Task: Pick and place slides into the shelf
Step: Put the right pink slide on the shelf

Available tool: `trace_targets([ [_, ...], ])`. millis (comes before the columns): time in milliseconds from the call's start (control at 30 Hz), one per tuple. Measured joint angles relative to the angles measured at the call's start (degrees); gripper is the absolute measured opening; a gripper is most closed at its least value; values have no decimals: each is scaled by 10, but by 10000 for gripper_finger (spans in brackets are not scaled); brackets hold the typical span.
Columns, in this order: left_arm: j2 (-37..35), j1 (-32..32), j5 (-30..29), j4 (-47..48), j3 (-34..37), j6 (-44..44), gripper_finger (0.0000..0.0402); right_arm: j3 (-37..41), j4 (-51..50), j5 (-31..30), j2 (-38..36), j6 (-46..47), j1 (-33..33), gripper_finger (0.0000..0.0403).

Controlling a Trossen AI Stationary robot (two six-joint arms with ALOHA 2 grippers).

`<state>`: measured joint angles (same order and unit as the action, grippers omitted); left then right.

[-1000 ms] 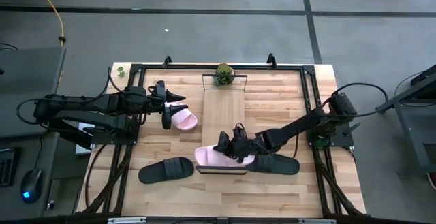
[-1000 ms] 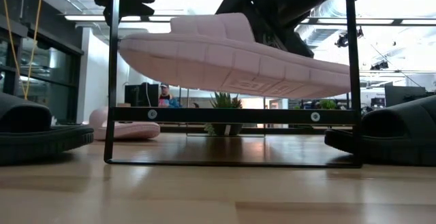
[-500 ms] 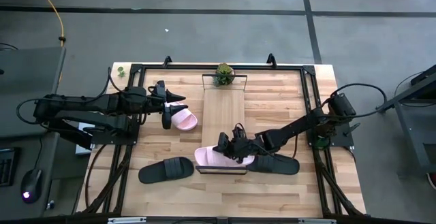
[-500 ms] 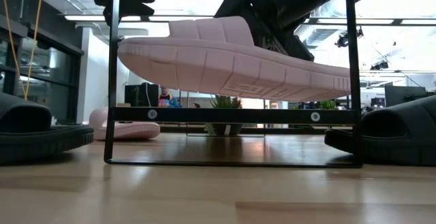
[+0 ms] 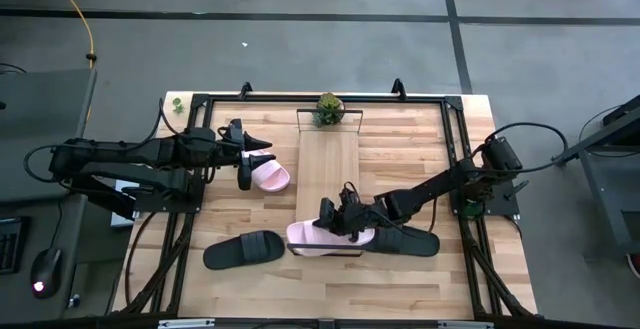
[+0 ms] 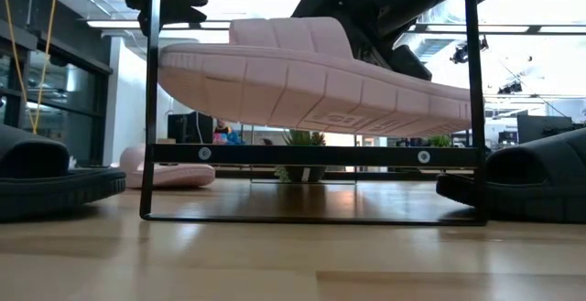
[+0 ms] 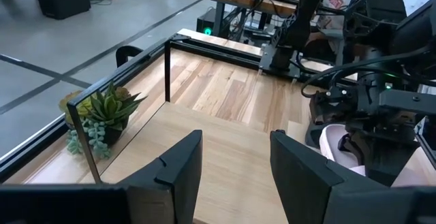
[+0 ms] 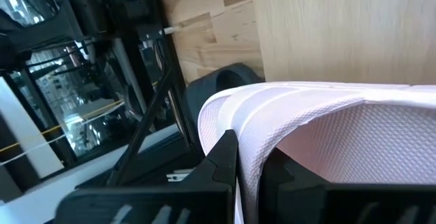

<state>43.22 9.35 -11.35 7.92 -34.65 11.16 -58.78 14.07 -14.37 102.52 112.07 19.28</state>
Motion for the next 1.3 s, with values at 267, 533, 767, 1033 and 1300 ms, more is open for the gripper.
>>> trace_targets([
  [267,0,0,0,-2,0,0,156,0,-1,3,0,0,0,7],
  [533,0,0,0,-4,0,11,156,0,-1,4,0,0,0,7],
  [767,0,0,0,-4,0,11,156,0,-1,-5,0,-5,-2,7],
  [1033,0,0,0,-4,0,18,156,-1,-16,-26,0,-5,-6,7],
  [1300,1,0,0,-4,0,27,156,-1,-37,-58,0,-60,-17,7],
])
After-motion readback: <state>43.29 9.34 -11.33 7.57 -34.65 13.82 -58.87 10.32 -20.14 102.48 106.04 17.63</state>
